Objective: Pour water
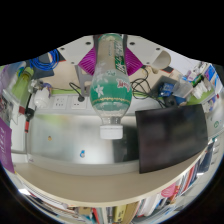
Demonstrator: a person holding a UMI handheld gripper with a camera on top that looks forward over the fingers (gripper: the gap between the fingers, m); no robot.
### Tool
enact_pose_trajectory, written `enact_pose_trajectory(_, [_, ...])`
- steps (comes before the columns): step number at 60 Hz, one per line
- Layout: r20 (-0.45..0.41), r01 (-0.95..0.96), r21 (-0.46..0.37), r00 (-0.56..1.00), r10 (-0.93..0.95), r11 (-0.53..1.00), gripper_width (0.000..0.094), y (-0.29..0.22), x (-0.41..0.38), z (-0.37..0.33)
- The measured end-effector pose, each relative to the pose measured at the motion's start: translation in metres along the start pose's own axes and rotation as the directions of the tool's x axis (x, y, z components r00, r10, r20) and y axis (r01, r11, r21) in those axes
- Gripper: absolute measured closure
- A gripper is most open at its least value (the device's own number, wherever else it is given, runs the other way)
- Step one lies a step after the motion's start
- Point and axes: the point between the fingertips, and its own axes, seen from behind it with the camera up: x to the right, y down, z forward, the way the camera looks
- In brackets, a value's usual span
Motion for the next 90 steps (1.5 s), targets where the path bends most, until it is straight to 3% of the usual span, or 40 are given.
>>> enact_pose_trajectory(18, [0.0,0.004,0.075,1.0,-0.004,0.997,0.0607,0.032,0.005,0.04])
enact_pose_trajectory(31, [-0.001,-0.002,0.053,1.0,0.003,0.999,0.0599,0.065,0.005,0.059])
enact_pose_trajectory(36, [-0.01,0.011,0.082,1.0,-0.01,0.997,0.0587,0.065,0.006,0.053])
enact_pose_trajectory(43, [-0.022,0.008,0.117,1.0,-0.006,0.993,0.0487,0.065,0.005,0.051])
enact_pose_trajectory(49, [-0.022,0.015,0.101,1.0,-0.012,0.995,0.0417,0.07,0.004,0.05])
enact_pose_trajectory(52, [-0.02,0.012,0.042,1.0,-0.011,0.999,0.0301,0.085,0.002,0.05])
enact_pose_trajectory(55, [-0.013,-0.002,0.006,1.0,0.003,1.0,0.0097,0.096,-0.001,0.047])
enact_pose_trajectory(57, [-0.022,-0.008,-0.009,1.0,0.007,1.0,0.0062,0.099,-0.001,0.042])
enact_pose_trajectory(59, [-0.041,-0.002,-0.015,0.999,0.002,1.0,0.0098,0.099,0.002,0.035])
enact_pose_trajectory(63, [-0.074,0.028,0.007,0.997,-0.027,1.0,0.0083,0.091,0.002,0.014])
enact_pose_trajectory(80, [-0.128,-0.004,-0.087,0.992,-0.007,0.996,0.0081,0.079,-0.041,-0.126])
enact_pose_trajectory(90, [-0.136,-0.04,-0.03,0.99,0.036,0.999,0.0073,0.031,-0.059,-0.194])
